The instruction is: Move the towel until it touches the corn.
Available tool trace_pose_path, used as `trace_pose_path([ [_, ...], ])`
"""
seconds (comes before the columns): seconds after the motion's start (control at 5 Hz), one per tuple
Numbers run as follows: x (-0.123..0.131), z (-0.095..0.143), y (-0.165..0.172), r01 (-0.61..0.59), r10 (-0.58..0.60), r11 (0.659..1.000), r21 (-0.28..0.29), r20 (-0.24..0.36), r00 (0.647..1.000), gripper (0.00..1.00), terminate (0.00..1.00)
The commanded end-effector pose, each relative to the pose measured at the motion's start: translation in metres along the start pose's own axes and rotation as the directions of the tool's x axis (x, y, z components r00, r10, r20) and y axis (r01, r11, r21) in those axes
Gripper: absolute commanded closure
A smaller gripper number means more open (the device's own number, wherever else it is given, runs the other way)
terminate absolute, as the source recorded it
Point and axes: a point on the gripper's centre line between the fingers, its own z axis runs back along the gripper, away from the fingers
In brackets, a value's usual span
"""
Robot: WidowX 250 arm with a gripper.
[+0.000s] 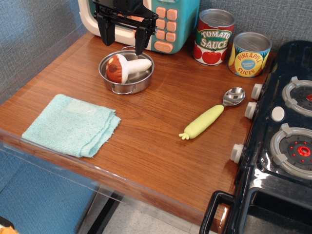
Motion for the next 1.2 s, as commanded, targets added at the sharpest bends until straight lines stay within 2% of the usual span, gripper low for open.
trace_pose_path([
  [0.0,0.0,0.0,0.0,0.0,0.0,1.0,0.0,0.0,1.0,0.0,0.0],
  [0.6,-0.058,-0.007,0.032,0.089,-0.088,0.995,-0.043,0.025,0.996,0.0,0.0],
  [1.0,-0.095,-0.037,0.047,0.109,-0.109,0.994,-0.031,-0.005,0.994,0.0,0.0],
])
